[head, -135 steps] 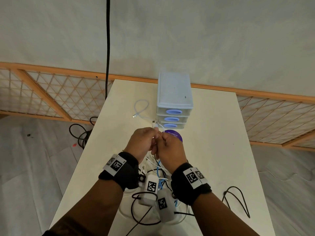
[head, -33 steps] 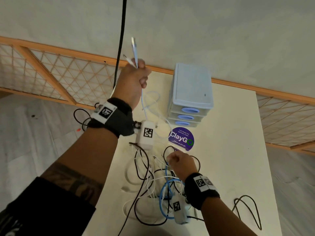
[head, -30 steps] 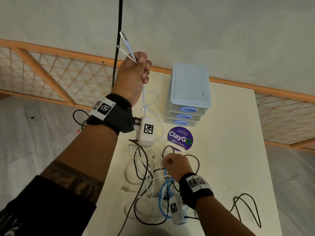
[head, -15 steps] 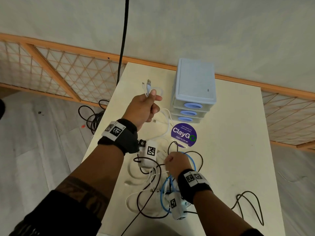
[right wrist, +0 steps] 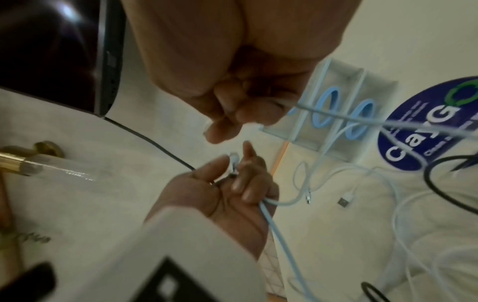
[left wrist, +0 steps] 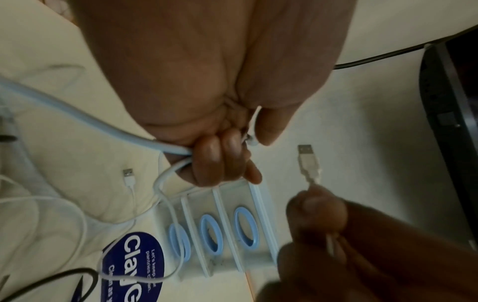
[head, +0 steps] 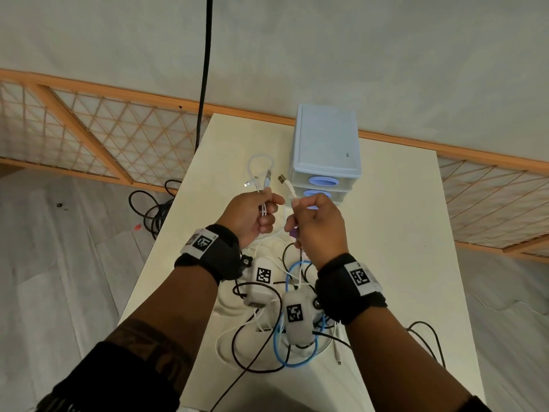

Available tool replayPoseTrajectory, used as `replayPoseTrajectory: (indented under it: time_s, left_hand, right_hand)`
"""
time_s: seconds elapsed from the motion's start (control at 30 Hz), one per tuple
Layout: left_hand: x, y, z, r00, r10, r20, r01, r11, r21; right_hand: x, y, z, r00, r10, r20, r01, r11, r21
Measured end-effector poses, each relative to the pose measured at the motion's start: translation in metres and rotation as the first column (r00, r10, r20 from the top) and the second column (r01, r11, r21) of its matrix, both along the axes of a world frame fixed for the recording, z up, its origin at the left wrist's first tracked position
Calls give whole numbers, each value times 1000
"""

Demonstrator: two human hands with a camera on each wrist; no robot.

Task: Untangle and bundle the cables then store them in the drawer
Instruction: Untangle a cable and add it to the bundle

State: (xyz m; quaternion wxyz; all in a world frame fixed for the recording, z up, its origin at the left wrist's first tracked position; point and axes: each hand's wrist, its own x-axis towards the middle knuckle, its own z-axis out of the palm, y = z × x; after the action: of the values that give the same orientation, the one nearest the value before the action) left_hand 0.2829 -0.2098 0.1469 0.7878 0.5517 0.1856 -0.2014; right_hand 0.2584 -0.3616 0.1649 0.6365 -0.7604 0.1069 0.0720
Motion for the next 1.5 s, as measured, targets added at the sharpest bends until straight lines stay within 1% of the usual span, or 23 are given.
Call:
replayPoseTrajectory:
  time_s: [0.13, 0.3, 0.37, 0.43, 0.5, 0.57, 0.63, 0.7, 0.77, 0.8, 0.87, 0.97, 1.03, 1.1, 1.13, 1.2, 1.23, 1.3, 1.33, 1.37, 1.4, 1.47, 1.5]
  left_hand:
    - [-7, -6, 5, 996, -67, 56, 68, 997, -27]
    - [-15, -10, 8, 982, -106, 154, 87, 988, 129]
    - [-16, -11, 6, 980, -107, 166, 75, 979, 190]
    - [-18, -13, 6, 985, -71, 154, 36, 974, 222]
    - [-19, -12, 7, 988, -27, 150, -12, 967, 253]
    - [-17, -11, 6, 987, 19, 160, -61, 963, 263]
    - [-15, -12, 5, 983, 77, 167, -114, 969, 220]
    - [-12, -13, 10, 980, 143, 140, -157, 983, 92]
    - [-12, -11, 18, 979, 155, 133, -154, 988, -13]
    - [-13, -9, 21, 980, 134, 148, -136, 991, -1]
    - [-16, -3, 25, 980, 49, 194, -68, 994, 91]
    - [-22, 2, 22, 975, -116, 192, 73, 973, 220]
    - [-28, 0, 22, 954, -249, 168, 166, 904, 395]
    - [-31, -6, 21, 939, -313, 145, 189, 820, 541]
    - [-31, -9, 21, 942, -298, 153, 159, 800, 579]
    - [-26, -10, 17, 970, -175, 167, 41, 800, 599]
    - [-22, -8, 13, 984, -70, 163, -33, 830, 557]
    - [-15, -2, 6, 985, 140, 105, -169, 915, 366]
    - [-14, 1, 5, 982, 172, 77, -187, 939, 287]
    - [-15, 2, 5, 988, 141, 64, -153, 959, 239]
    - [-18, 0, 7, 997, 55, 59, -68, 969, 239]
    - [-27, -5, 13, 986, -150, 74, 120, 944, 307]
    - [-30, -8, 15, 976, -202, 86, 164, 931, 327]
  right_hand:
    - [6, 15, -10, 998, -50, 24, 52, 994, -98]
    - [1, 18, -11, 1000, -22, 3, 22, 983, -184]
    - [-2, 17, -13, 1000, 3, -2, -4, 985, -171]
    - [-6, 15, -16, 998, 68, 5, -67, 989, -129]
    - [-10, 13, -19, 987, 163, 11, -160, 978, -136]
    - [-15, 10, -21, 968, 249, -17, -250, 962, -107]
    - [-22, 8, -24, 937, 346, -45, -348, 930, -119]
    - [-31, 5, -31, 916, 393, -80, -401, 908, -126]
    - [-38, 1, -35, 916, 376, -137, -384, 923, -34]
    - [-39, -1, -35, 922, 348, -171, -344, 937, 51]
    - [-36, -7, -27, 939, 254, -230, -200, 951, 237]
    - [-26, -15, -11, 955, 135, -265, -9, 904, 428]
    - [-23, -16, -7, 966, 108, -236, 22, 872, 489]
    - [-23, -13, -5, 971, 110, -210, 9, 867, 499]
    - [-24, -12, -5, 974, 122, -192, -11, 869, 495]
    - [-27, -10, -6, 975, 167, -147, -78, 876, 476]
    - [-29, -10, -7, 974, 189, -126, -112, 883, 455]
    - [-34, -8, -8, 972, 215, -95, -160, 901, 403]
    - [-36, -7, -9, 973, 214, -82, -168, 910, 380]
    - [-36, -6, -10, 977, 203, -70, -166, 920, 354]
    - [-36, -5, -10, 981, 187, -60, -158, 933, 325]
    - [-32, -3, -10, 985, 165, -51, -147, 955, 256]
    - [-30, -2, -9, 985, 166, -56, -151, 966, 209]
